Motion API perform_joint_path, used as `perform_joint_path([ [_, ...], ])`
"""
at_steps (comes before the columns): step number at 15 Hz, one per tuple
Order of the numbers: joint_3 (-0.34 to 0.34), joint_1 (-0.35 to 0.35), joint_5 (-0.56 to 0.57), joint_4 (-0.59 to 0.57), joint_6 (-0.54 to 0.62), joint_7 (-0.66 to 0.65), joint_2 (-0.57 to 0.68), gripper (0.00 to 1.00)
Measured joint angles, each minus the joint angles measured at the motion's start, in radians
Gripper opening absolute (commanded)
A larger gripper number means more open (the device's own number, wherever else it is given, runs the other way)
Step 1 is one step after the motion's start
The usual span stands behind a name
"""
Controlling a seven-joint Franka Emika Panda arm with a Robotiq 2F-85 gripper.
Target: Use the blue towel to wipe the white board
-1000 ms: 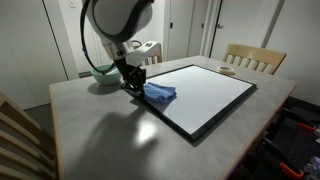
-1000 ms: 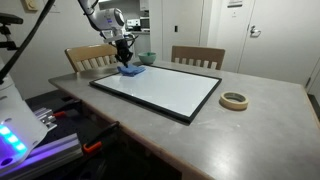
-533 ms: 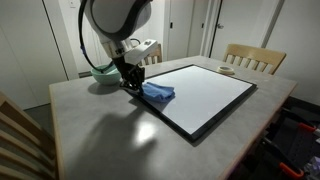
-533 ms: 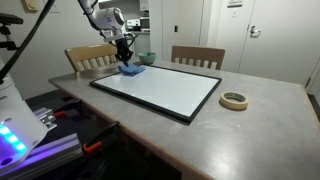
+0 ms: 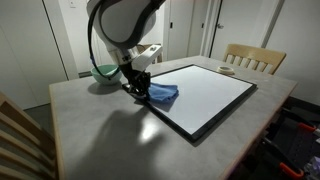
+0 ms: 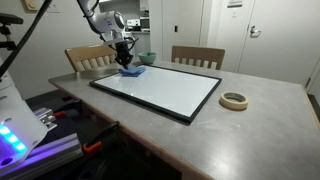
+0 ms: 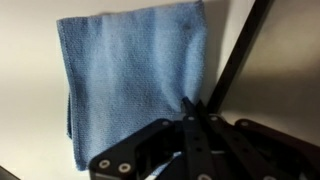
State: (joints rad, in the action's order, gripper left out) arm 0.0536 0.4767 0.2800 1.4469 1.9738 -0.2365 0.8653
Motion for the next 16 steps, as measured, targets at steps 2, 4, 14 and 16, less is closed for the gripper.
perform_joint_path([
  [2, 0.000, 0.000, 0.009, 0.029, 0.030, 0.000, -0.016, 0.01],
  [4, 0.001, 0.000, 0.009, 0.061, 0.060, 0.000, -0.033, 0.01],
  [14, 0.024, -0.050, -0.055, 0.254, 0.144, -0.006, -0.237, 0.01],
  [16, 0.034, -0.068, -0.085, 0.286, 0.143, -0.006, -0.294, 0.01],
])
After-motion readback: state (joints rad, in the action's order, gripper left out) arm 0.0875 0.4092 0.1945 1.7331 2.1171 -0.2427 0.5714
